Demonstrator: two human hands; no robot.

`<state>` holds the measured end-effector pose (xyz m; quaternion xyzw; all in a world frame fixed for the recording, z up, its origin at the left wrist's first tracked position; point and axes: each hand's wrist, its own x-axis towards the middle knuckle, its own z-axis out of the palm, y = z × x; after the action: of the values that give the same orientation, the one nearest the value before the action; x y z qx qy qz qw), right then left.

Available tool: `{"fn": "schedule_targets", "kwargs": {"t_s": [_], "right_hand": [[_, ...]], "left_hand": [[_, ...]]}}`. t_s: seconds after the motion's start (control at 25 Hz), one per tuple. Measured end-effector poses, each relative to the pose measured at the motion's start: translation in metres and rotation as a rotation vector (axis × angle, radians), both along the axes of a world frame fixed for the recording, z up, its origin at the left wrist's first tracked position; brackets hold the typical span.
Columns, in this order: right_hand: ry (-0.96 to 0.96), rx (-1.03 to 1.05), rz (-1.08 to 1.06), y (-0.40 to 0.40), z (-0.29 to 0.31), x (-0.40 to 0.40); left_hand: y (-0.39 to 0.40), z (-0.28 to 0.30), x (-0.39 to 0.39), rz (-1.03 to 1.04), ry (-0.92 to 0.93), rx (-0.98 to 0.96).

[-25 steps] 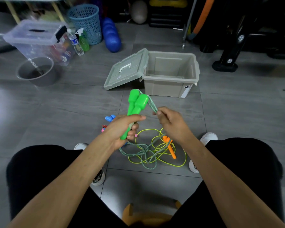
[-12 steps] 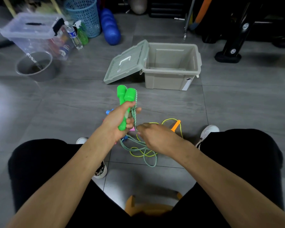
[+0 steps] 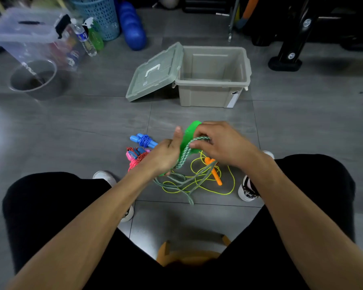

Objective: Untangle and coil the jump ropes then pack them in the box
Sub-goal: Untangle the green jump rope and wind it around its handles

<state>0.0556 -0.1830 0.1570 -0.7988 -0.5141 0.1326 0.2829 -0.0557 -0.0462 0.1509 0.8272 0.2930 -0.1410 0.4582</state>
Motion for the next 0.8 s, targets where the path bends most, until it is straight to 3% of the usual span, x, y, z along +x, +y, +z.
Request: {"fn": "schedule_targets", "kwargs": {"t_s": [0.12, 0.24, 0.36, 0.44, 0.52, 0.6, 0.8], "right_hand": [[0.125, -0.011, -0.089, -0.001, 0.005, 0.011], [0.149, -0.180, 0.029, 0.005, 0.014, 0.012], [0.153, -0.341, 0.183, 0.016, 0.021, 0.018], [0.290, -0.314, 0.184, 0.019, 0.018, 0.030], [0.490, -0.221, 0.073, 0.016, 0.008, 0.045], [0.629, -0.123, -0.042, 0.009, -0.008, 0.057], [0.676, -0.028, -0.131, 0.000, -0.033, 0.047]], "left_hand": [[-0.003, 0.006, -0.001, -0.197, 0.071, 0.074], [0.003, -0.011, -0.003, -0.482, 0.075, 0.283], [0.004, -0.024, -0.007, -0.606, 0.035, 0.310], [0.009, -0.019, -0.007, -0.653, -0.060, 0.335], [0.019, -0.006, -0.006, -0.622, -0.163, 0.257], [0.032, 0.005, -0.007, -0.501, -0.229, 0.017], [0.033, 0.014, -0.010, -0.008, -0.321, -0.399]]}}
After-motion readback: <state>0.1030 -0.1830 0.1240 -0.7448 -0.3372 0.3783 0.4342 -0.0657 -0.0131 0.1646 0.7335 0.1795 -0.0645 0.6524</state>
